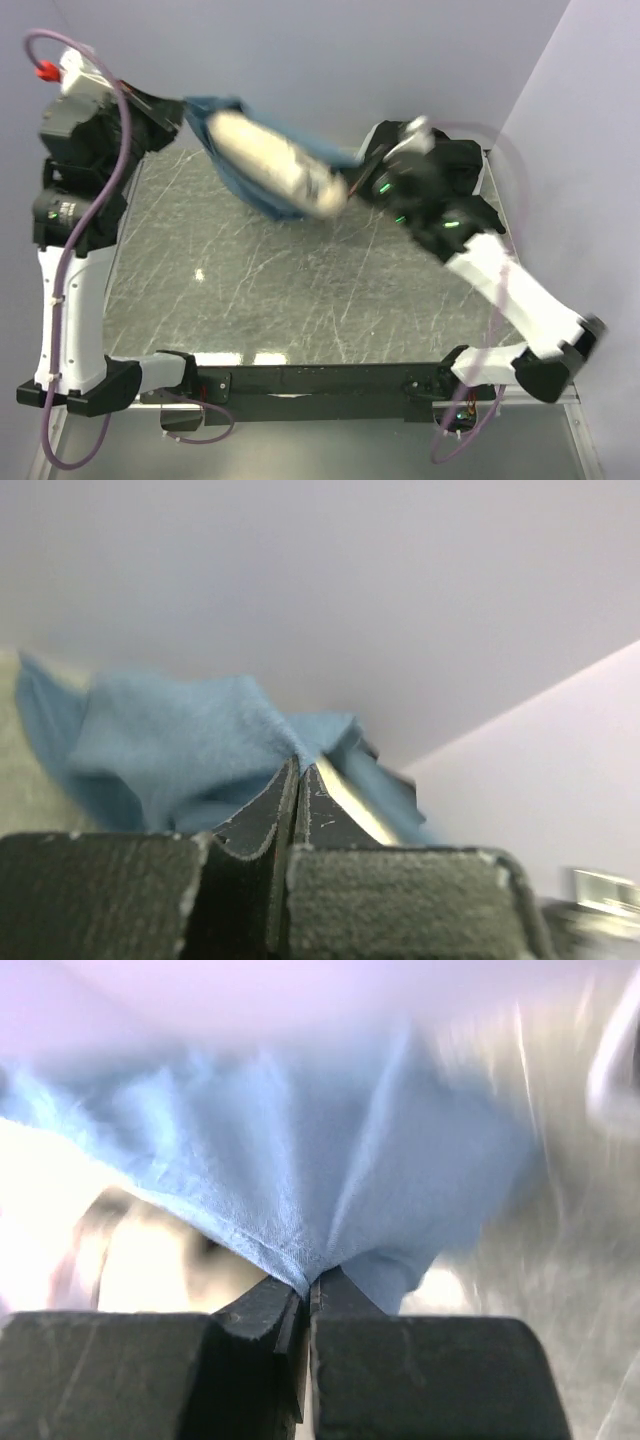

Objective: Put the pillow into the pillowcase

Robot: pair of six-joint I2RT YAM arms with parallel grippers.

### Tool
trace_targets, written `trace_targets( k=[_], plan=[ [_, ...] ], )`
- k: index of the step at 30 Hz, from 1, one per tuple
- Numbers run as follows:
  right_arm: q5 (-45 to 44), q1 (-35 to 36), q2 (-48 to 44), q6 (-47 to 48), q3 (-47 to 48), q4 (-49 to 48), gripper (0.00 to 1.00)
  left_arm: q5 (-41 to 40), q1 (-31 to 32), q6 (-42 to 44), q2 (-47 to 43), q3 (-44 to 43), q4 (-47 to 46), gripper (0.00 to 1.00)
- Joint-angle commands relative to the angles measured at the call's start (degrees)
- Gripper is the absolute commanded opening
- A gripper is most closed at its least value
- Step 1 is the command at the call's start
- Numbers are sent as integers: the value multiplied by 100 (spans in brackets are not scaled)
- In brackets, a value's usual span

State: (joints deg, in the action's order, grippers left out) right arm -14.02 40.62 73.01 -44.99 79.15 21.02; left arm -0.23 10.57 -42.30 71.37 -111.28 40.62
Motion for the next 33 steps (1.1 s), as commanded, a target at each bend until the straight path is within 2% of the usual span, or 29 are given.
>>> trace_targets(
  k=[1,5,6,9,11,14,15,17,18,21,24,25,26,27,29,30,33],
  plan=[
    [-295,-300,-692,1123,2329,1078,0,-495,-55,354,148,-1026,-151,1],
    [-320,-449,-272,1466,3762,1518,0,-828,-160,460,438,-1894,33,1],
    [-312,-511,-148,1476,4357,1641,0,-838,-213,469,482,-1949,16,1],
    [-31,-669,204,1520,5098,1853,0,-645,-257,338,343,-1643,-449,1],
    [31,-731,309,1581,5154,1757,0,-592,-257,328,307,-1581,-546,1],
    [494,-1248,380,1215,5032,1661,0,-864,-274,503,193,-1624,-678,1],
    [1123,-1485,363,1073,4700,1538,0,-1161,-318,626,175,-1711,-687,1],
    [1619,-1487,371,818,4329,1064,0,-1312,-354,732,227,-2053,-766,1],
    [2135,-1487,432,782,4223,984,0,-1391,-380,741,332,-2151,-827,1],
    [2107,-1531,591,992,4266,1010,0,-1322,-476,654,604,-2354,-1125,1],
    [2455,-2057,504,660,3925,730,0,-1006,-800,418,1051,-2652,-1293,1],
    [2753,-2154,495,545,3819,528,0,-805,-976,259,1193,-2748,-1302,1],
    [2773,-2164,477,509,3740,500,0,-255,-1230,32,1325,-2810,-1346,1],
    [2773,-2172,460,553,3608,491,0,142,-1702,-545,1527,-2724,-1425,1],
    [2599,-2216,346,666,3406,614,0,1264,-2223,-1076,1634,-2208,-2065,1],
    [2493,-2243,267,693,3092,658,0,1454,-2313,-1374,1730,-2118,-2215,1],
    [2501,-2296,-172,536,2098,439,0,1746,-2410,-1377,2038,-2415,-2164,1]
  ],
)
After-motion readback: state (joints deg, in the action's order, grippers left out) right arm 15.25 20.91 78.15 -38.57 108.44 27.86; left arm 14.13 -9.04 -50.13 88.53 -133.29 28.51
